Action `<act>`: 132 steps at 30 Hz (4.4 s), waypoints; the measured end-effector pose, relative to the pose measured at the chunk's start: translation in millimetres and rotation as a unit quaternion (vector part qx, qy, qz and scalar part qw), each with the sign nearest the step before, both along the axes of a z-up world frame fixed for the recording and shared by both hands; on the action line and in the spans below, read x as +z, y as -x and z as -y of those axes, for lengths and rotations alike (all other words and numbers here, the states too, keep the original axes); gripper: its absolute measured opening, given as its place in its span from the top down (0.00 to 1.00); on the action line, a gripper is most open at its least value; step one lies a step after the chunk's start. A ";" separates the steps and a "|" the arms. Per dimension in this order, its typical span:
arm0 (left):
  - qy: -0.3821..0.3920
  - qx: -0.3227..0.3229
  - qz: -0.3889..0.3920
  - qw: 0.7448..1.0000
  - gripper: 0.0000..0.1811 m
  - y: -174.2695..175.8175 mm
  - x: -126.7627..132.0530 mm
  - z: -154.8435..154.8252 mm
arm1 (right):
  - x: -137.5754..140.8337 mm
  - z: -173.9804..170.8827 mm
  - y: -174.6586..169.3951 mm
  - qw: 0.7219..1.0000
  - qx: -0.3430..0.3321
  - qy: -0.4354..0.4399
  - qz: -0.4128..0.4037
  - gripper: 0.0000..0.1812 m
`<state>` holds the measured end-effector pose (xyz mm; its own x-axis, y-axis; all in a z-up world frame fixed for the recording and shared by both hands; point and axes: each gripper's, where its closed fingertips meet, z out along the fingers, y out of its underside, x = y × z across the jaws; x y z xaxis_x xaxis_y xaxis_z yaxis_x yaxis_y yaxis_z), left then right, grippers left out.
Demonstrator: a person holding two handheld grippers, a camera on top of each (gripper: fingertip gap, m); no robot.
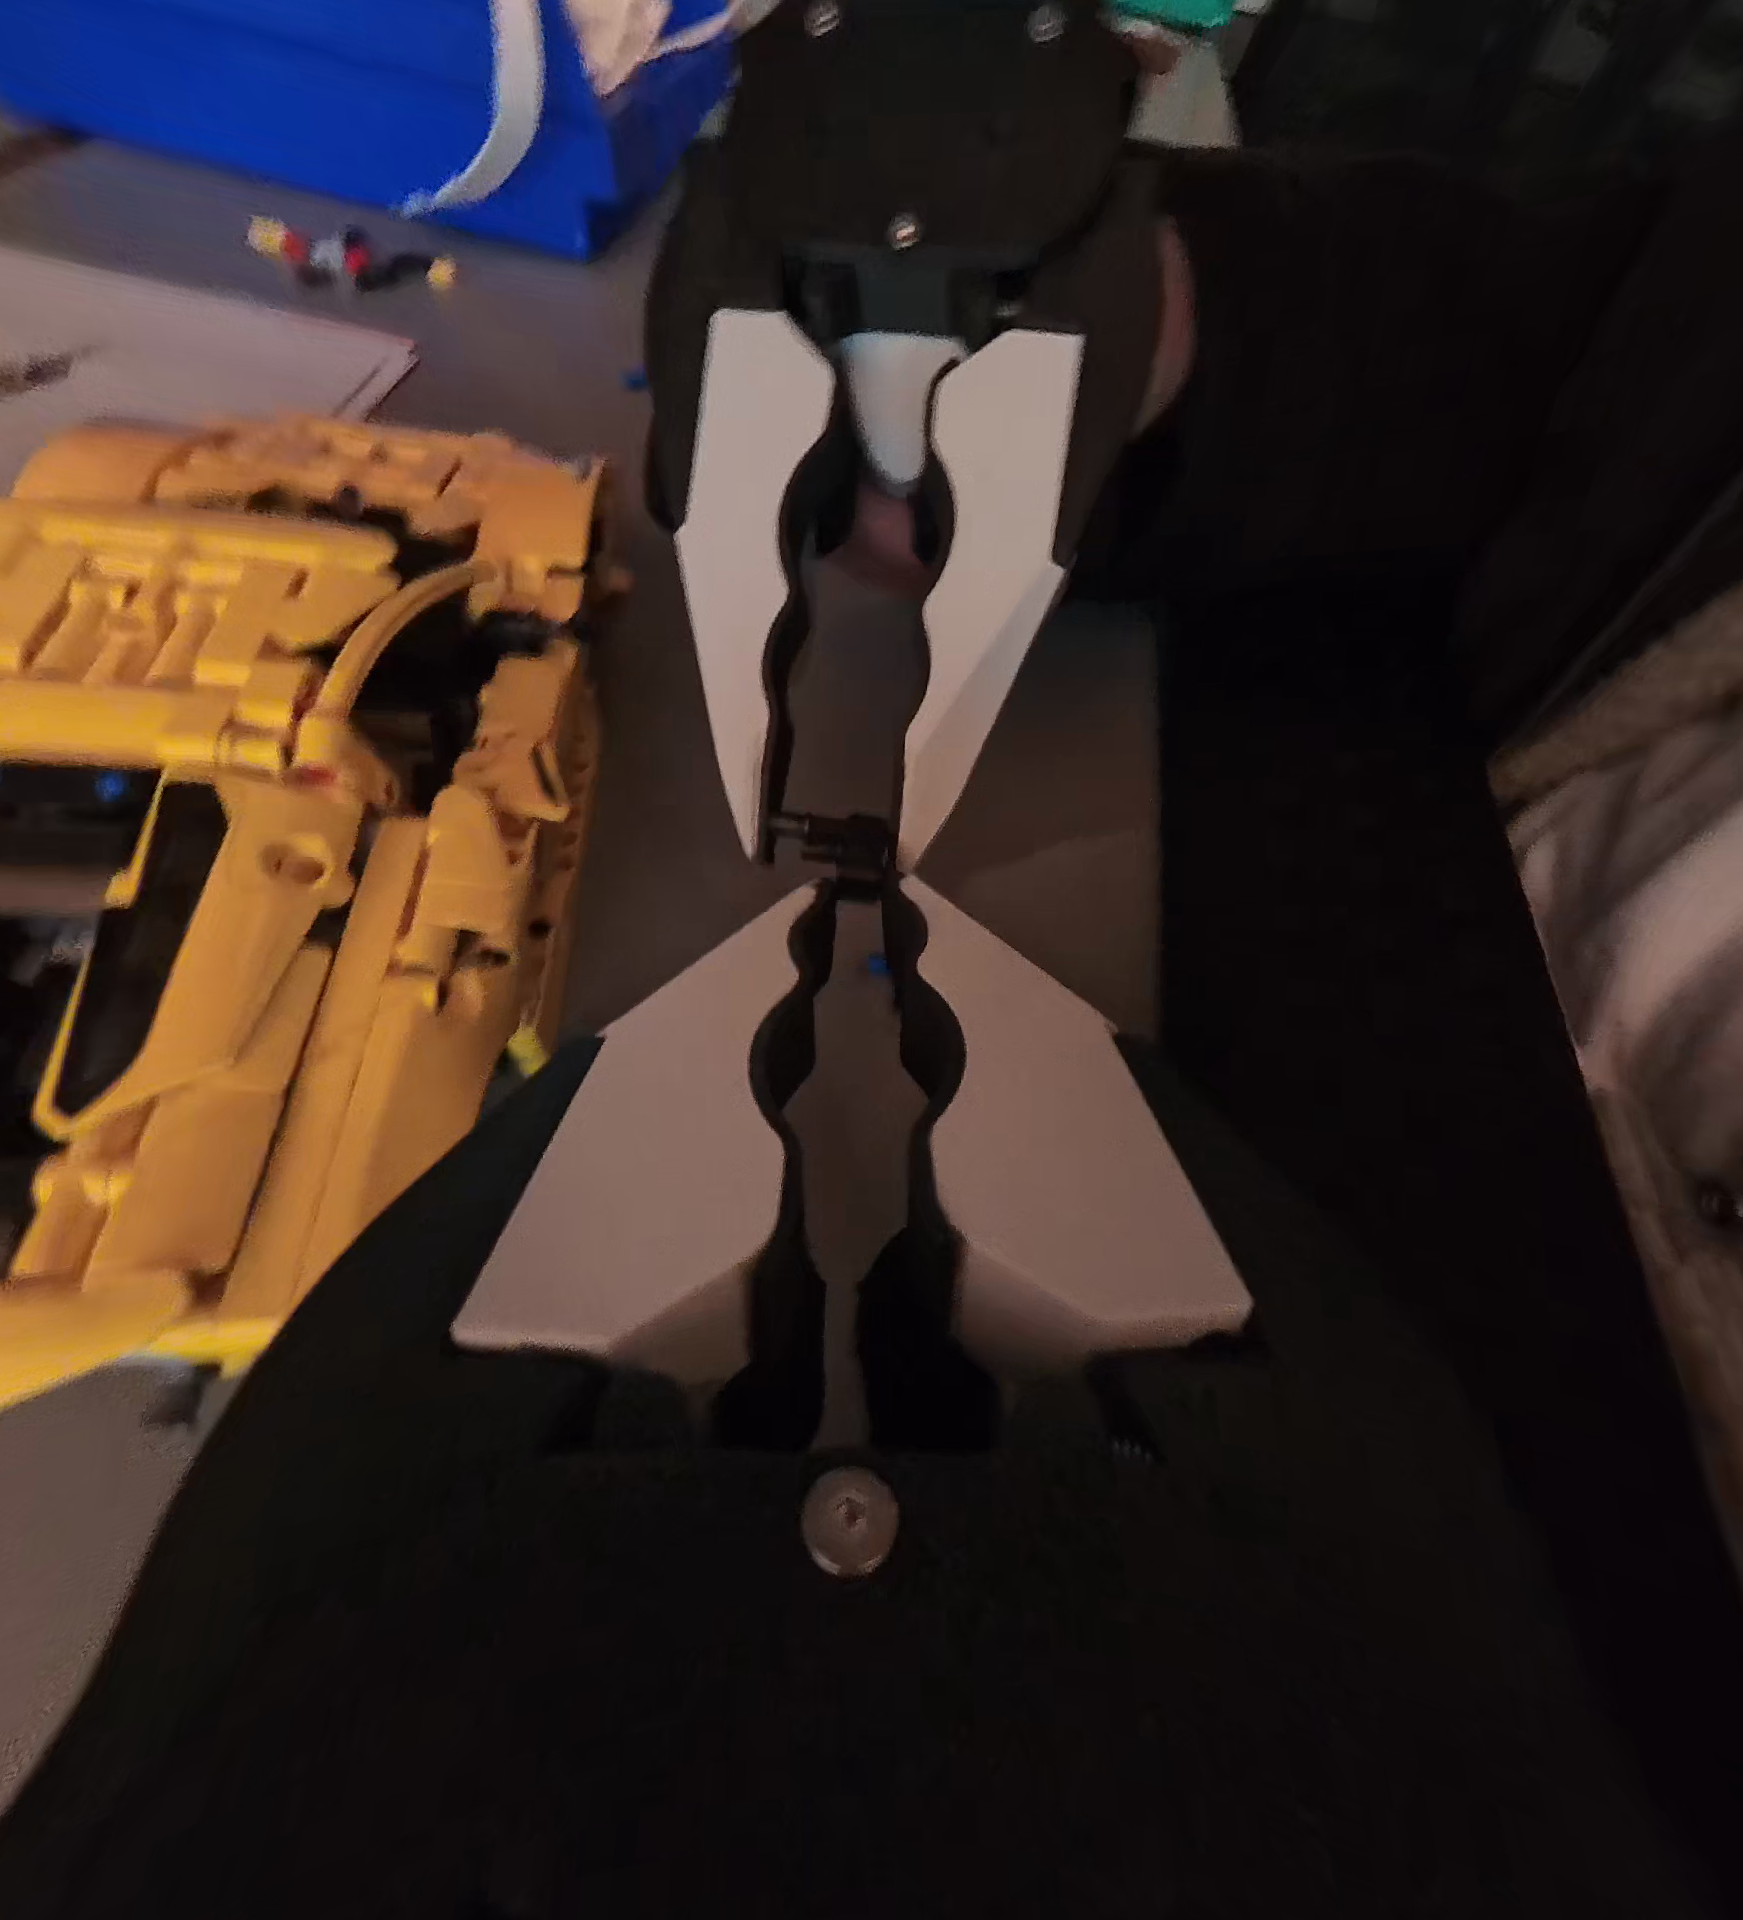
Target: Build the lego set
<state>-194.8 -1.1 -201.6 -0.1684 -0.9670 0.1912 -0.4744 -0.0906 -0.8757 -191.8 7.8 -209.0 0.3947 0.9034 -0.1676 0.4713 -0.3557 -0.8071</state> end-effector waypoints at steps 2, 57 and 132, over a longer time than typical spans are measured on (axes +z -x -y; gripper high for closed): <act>0.042 0.042 -0.073 0.996 0.84 7.7 -12.6 -6.3 | -12.5 -4.7 -10.0 0.999 -0.020 0.025 0.025 0.87; 0.009 0.138 -0.059 0.989 0.96 14.2 -18.9 -12.4 | -30.2 32.7 5.6 0.969 -0.209 -0.001 0.129 0.89; -0.065 0.269 -0.082 0.957 0.96 -0.2 -13.5 -30.1 | -9.9 -14.4 -11.8 0.923 -0.375 0.069 0.061 0.92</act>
<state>-194.5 29.0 -215.1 0.3825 -0.9229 0.0444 -0.5214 -0.2552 -0.8143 -180.0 22.2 -218.9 0.9233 0.3422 -0.1744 0.1351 -0.7144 -0.6865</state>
